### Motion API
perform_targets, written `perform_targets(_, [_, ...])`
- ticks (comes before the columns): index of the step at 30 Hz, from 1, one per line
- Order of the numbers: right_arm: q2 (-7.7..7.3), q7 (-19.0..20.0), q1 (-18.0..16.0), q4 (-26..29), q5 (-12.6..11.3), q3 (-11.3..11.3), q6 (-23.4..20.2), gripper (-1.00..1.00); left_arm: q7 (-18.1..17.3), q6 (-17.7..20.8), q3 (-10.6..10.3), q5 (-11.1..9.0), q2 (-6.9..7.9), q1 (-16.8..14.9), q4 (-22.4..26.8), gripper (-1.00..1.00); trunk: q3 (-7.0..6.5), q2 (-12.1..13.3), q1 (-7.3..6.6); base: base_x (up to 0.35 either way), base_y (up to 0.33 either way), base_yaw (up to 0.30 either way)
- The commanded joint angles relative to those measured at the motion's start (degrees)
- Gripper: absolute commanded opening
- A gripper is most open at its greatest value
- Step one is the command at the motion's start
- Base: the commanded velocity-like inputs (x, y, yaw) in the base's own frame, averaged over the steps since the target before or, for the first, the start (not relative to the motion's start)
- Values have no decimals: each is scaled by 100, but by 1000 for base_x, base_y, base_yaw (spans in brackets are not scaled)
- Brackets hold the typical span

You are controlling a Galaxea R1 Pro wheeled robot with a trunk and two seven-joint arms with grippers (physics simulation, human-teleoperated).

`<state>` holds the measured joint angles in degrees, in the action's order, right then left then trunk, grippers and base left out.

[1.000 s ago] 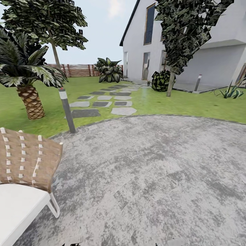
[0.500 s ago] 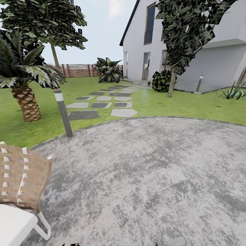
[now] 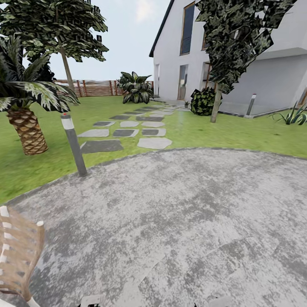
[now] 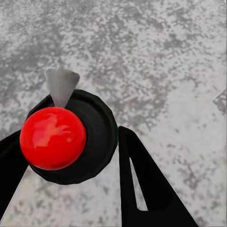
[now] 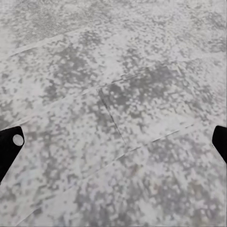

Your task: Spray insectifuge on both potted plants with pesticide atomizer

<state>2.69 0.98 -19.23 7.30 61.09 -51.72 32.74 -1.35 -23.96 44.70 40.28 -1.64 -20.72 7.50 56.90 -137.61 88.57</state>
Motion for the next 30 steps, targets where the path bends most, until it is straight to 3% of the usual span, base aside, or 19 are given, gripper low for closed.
perform_targets(1, [4, 9, -2, 8, 45, -49, 13, 100, -14, -12, 48, 42, -3, -2, 6, -100, 5, -2, 2, 338, 0, 0])
perform_targets(30, [4, 8, -2, 7, 51, -49, 13, 100, -11, -12, 48, 42, -3, -2, 6, -100, -47, -2, 2, 338, 0, 0])
